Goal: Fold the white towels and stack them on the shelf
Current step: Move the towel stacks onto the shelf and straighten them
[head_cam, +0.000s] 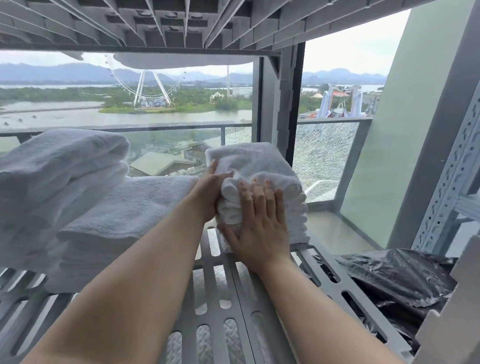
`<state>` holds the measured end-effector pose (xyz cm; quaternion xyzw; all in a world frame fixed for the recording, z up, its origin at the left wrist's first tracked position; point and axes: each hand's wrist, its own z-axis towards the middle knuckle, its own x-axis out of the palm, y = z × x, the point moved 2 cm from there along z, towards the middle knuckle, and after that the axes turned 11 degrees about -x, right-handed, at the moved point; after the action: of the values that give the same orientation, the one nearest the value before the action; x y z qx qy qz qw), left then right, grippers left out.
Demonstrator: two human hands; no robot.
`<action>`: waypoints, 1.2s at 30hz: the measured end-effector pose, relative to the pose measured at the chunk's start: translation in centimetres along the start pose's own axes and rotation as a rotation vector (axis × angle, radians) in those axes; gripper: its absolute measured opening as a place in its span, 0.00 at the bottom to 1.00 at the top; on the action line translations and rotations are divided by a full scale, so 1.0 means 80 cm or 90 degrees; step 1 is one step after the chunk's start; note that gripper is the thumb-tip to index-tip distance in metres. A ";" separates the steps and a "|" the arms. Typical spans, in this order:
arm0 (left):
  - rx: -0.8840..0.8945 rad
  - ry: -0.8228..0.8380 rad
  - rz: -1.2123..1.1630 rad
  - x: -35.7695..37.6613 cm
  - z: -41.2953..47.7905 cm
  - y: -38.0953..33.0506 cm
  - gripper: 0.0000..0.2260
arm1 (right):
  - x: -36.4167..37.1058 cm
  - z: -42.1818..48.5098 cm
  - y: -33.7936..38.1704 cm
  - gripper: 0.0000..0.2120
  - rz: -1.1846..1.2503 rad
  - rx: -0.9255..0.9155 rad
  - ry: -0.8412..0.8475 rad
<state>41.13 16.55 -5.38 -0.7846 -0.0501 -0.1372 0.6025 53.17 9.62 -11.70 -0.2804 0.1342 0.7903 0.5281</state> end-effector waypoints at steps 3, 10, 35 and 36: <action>-0.001 0.004 -0.008 0.009 -0.014 -0.002 0.26 | -0.007 -0.002 -0.003 0.39 0.010 0.004 -0.011; 0.042 -0.049 0.307 -0.032 -0.092 -0.053 0.15 | -0.032 0.011 0.020 0.28 0.091 -0.121 -0.094; 0.049 -0.287 0.393 -0.178 -0.161 0.015 0.30 | -0.038 0.010 0.146 0.30 0.066 -0.190 0.171; 0.045 -0.276 0.397 -0.167 -0.152 0.020 0.30 | -0.040 0.007 0.134 0.30 0.066 -0.194 0.172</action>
<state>26.81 5.65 -7.68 -0.7516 0.0599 0.2236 0.6177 44.18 3.13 -10.30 -0.4529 0.0972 0.7829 0.4154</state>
